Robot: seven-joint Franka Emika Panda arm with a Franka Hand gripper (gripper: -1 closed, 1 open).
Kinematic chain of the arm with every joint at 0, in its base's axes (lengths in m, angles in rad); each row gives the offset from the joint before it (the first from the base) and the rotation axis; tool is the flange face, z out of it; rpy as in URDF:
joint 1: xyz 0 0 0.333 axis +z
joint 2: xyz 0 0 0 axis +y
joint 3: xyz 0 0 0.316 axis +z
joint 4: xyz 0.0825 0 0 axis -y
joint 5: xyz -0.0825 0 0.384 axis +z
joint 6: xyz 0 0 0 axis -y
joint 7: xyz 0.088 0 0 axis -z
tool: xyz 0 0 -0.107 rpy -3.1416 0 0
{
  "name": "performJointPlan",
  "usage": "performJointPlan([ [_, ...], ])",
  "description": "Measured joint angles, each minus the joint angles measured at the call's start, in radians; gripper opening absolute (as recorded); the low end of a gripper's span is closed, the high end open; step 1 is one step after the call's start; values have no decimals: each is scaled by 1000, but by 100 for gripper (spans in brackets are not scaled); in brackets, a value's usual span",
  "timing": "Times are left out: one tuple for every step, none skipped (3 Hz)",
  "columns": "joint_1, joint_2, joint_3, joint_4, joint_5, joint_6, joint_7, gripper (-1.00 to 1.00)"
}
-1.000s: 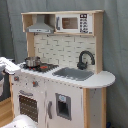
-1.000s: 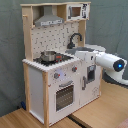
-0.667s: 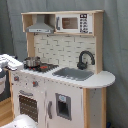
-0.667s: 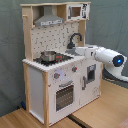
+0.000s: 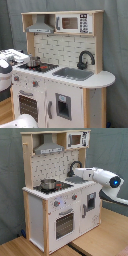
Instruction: Play with the kitchen
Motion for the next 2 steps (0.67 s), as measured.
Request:
performJointPlan([
  [-58, 24, -14, 20, 0, 76, -51, 100],
  [-100, 59, -25, 45, 0, 132, -126, 100],
])
